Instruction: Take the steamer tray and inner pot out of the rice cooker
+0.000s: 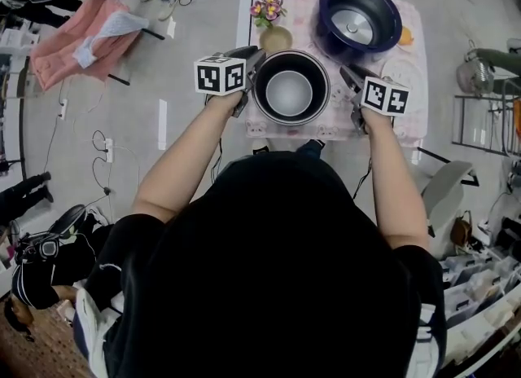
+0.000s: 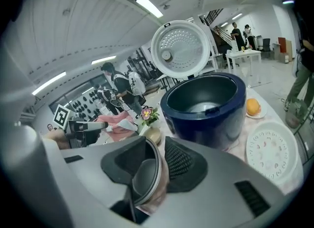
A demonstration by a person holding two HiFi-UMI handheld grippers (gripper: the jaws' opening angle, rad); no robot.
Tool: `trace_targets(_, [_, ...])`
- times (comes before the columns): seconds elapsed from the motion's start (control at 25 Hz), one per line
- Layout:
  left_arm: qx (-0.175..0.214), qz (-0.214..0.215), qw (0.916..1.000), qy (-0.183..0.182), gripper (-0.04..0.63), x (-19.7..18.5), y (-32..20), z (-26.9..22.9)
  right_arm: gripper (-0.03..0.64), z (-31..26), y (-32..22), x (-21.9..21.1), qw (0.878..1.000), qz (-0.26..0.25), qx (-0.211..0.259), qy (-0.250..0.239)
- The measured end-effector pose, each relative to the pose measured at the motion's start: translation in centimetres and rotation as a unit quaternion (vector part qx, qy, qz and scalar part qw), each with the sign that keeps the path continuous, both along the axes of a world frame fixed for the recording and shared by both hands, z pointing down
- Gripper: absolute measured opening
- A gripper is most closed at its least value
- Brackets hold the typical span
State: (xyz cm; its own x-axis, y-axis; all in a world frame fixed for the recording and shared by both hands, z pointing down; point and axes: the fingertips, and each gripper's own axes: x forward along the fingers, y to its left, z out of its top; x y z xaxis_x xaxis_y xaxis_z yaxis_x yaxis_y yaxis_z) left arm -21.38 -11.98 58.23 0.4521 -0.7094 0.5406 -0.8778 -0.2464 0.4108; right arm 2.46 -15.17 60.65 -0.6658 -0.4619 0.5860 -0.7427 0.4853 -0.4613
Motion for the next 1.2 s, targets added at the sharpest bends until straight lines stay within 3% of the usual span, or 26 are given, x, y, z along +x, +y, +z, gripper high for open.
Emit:
trace_targets(0.24, [0.056, 0.032, 0.9975, -0.029, 0.097, 2.4, -1.7, -4.2, 0.13, -3.9, -0.9, -0.9, 0.998, -0.018, 0.056, 0.012])
trace_targets(0.48, [0.089, 0.035, 0.9954, -0.008, 0.098, 3.2, -2.9, -8.1, 0.126, -8.0, -1.3, -2.1, 0.994, -0.032, 0.101, 0.013])
trace_targets(0.84, [0.126, 0.056, 0.9901, -0.026, 0.098, 4.8, -2.9, -11.3, 0.126, -11.4, -1.1, -3.2, 0.991, -0.04, 0.131, 0.001])
trace_targets(1.2, [0.131, 0.055, 0.9893, -0.035, 0.098, 4.4, -2.4, -11.6, 0.126, -11.5, -0.6, -2.9, 0.99, -0.036, 0.133, 0.008])
